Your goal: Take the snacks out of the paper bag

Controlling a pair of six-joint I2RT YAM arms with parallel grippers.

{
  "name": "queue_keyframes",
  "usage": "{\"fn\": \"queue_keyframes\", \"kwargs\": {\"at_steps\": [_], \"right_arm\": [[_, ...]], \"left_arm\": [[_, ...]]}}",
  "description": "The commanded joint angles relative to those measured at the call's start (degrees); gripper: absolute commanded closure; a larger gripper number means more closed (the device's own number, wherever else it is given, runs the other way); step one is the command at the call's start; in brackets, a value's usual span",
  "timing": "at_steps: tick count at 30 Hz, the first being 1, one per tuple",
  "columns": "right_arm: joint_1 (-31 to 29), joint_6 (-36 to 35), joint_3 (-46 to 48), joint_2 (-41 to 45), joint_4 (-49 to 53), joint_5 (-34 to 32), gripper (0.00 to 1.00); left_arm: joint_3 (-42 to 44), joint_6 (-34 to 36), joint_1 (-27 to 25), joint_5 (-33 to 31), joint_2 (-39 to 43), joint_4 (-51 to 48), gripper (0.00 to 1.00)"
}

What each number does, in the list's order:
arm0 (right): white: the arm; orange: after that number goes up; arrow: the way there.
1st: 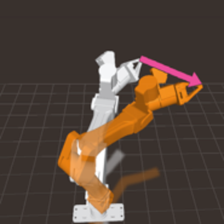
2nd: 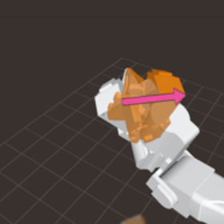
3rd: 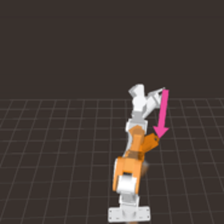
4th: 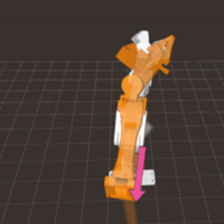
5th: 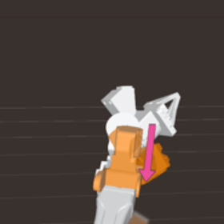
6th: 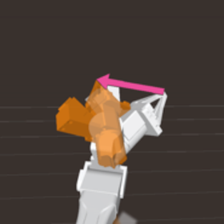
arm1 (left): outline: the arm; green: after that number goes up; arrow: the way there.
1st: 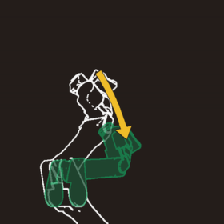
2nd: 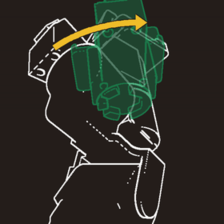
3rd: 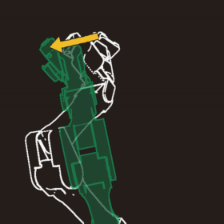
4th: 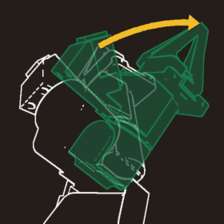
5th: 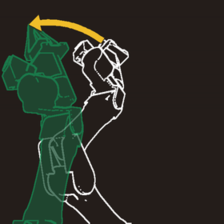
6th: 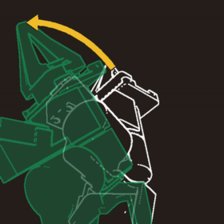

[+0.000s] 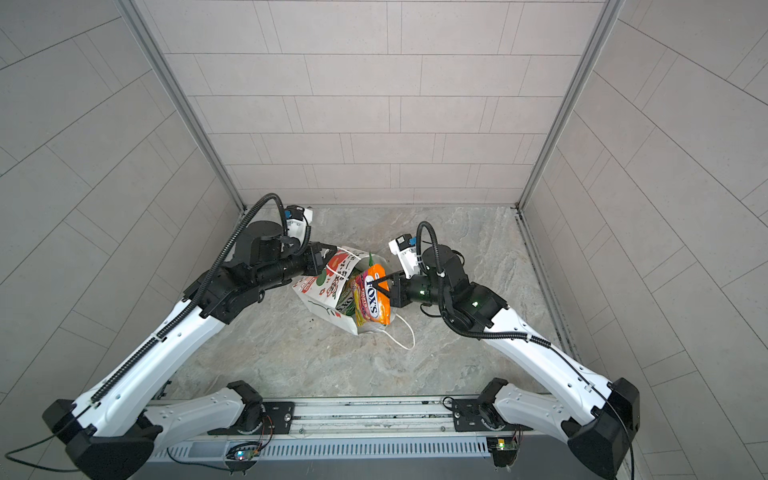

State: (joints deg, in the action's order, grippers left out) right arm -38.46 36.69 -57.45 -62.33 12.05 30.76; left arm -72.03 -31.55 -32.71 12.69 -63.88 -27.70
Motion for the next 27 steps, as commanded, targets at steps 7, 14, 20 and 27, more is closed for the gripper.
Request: {"fn": "queue_keyframes", "kwargs": {"at_steps": [7, 14, 20, 27], "right_arm": [[-0.04, 2.07, 2.78, -6.58, -16.87, -1.45, 1.00], [-0.22, 0.01, 6.53, -7.86, -14.12, -7.18, 1.00], [-0.25, -1.70, 9.10, -6.87, -9.38, -11.75, 0.95], [-0.28, -2.97, 9.79, -5.37, -5.94, -13.80, 0.76]], "left_arm": [[-2.48, -3.11, -0.16, -0.92, 0.21, 2.33, 1.00], [-2.42, -3.74, -0.16, -1.43, 0.28, 2.78, 1.00], [-2.37, -3.78, -0.16, -1.72, 0.15, 2.92, 1.00], [-2.61, -3.96, -0.16, -1.19, -0.75, 3.27, 1.00]]}}
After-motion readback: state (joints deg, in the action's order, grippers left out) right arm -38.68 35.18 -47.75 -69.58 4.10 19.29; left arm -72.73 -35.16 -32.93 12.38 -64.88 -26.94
